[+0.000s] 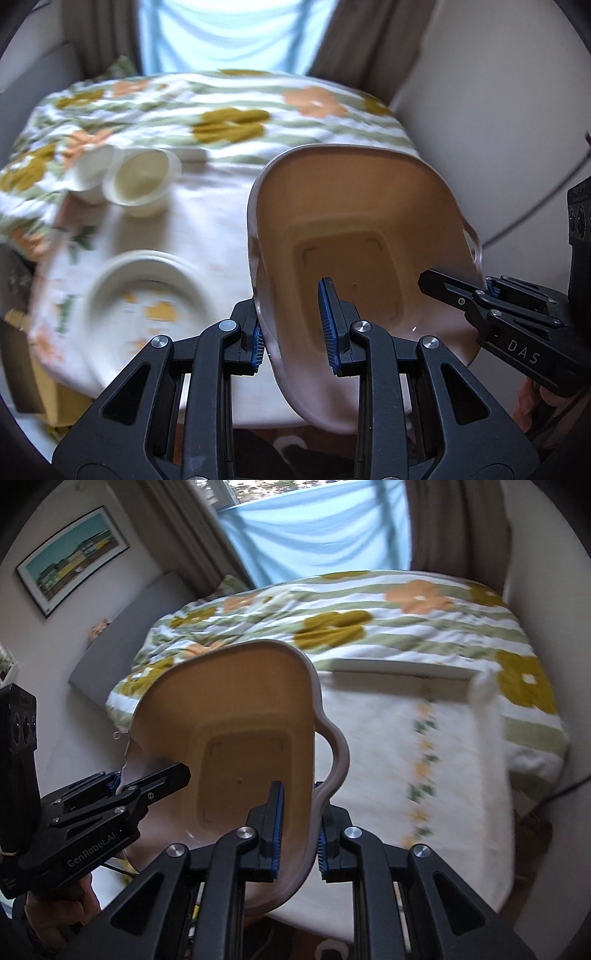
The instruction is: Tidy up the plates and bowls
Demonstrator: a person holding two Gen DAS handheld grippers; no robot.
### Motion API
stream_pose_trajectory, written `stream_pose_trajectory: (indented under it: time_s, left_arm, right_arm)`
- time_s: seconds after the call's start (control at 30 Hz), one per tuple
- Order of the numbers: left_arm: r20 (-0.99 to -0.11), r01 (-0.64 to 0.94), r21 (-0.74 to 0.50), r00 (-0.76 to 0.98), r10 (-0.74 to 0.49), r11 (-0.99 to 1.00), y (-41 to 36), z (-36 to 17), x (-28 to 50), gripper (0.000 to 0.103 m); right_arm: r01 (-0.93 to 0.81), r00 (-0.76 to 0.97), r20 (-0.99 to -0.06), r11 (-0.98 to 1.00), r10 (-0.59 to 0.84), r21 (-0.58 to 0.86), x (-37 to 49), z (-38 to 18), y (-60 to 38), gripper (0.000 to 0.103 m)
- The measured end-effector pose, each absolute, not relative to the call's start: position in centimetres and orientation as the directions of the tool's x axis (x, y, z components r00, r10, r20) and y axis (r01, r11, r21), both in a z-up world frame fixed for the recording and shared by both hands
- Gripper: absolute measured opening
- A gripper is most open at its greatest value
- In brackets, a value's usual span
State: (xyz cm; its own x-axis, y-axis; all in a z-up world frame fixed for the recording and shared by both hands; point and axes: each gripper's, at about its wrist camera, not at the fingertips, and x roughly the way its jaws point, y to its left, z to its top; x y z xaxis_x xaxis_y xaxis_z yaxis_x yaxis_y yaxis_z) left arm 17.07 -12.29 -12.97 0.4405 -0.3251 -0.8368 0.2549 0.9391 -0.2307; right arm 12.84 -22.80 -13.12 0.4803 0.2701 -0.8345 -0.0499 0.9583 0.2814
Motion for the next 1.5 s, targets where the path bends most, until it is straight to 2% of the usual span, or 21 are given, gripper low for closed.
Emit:
stream_pose_trajectory:
  time_s: [0.27, 0.5, 0.97, 1.07, 1.1, 1.17, 1.2, 1.23, 1.43, 1.47, 1.5]
  left_arm:
    - [-0.876, 0.338, -0.264, 0.307, -0.371, 0.903, -19.2, -19.5, 17.6, 0.023]
    - [-0.894, 0.339, -0.270, 0.259, -0.365, 0.901, -20.1, -24.4, 18.6, 0.023]
    - [-0.902, 0.353, -0.223, 0.277, -0.330, 0.909, -21.5, -26.1, 19.1, 0.023]
    - [-0.915, 0.358, -0.175, 0.286, -0.286, 0.917, -22.0, -26.3, 19.2, 0.023]
    - [-0.920, 0.365, -0.158, 0.284, -0.272, 0.918, -22.2, -26.4, 19.2, 0.023]
    - [-0.925, 0.376, -0.141, 0.280, -0.257, 0.916, -22.5, -26.7, 19.1, 0.024]
    - [-0.926, 0.379, -0.133, 0.283, -0.251, 0.916, -22.6, -26.8, 19.1, 0.024]
    - [-0.926, 0.381, -0.128, 0.284, -0.247, 0.916, -22.7, -26.9, 19.1, 0.024]
    - [-0.930, 0.389, -0.129, 0.272, -0.248, 0.912, -22.8, -27.5, 19.1, 0.025]
    - [-0.931, 0.391, -0.130, 0.268, -0.247, 0.911, -22.9, -27.7, 19.1, 0.027]
    - [-0.931, 0.390, -0.132, 0.267, -0.249, 0.911, -22.9, -27.8, 19.1, 0.038]
  right_arm:
    - [0.116, 0.437, -0.877, 0.955, 0.198, 0.273, 11.1, -18.3, -29.7, 0.014]
    - [0.151, 0.419, -0.884, 0.944, 0.209, 0.294, 10.8, -23.0, -31.3, 0.014]
    - [0.192, 0.430, -0.865, 0.911, 0.258, 0.366, 10.5, -25.6, -33.0, 0.014]
    - [0.204, 0.429, -0.861, 0.899, 0.275, 0.388, 10.7, -25.8, -33.4, 0.015]
    - [0.209, 0.429, -0.858, 0.893, 0.283, 0.399, 10.7, -25.8, -33.5, 0.017]
    - [0.223, 0.437, -0.847, 0.875, 0.304, 0.429, 10.7, -26.0, -33.7, 0.035]
    - [0.231, 0.446, -0.842, 0.870, 0.304, 0.436, 10.6, -26.0, -33.8, 0.054]
    - [0.239, 0.461, -0.832, 0.859, 0.310, 0.453, 10.5, -26.0, -34.0, 0.062]
    - [0.261, 0.472, -0.820, 0.837, 0.324, 0.481, 10.4, -26.0, -34.5, 0.062]
    - [0.264, 0.472, -0.819, 0.834, 0.326, 0.485, 10.4, -26.0, -34.5, 0.062]
    - [0.266, 0.473, -0.817, 0.831, 0.329, 0.488, 10.3, -26.0, -34.4, 0.062]
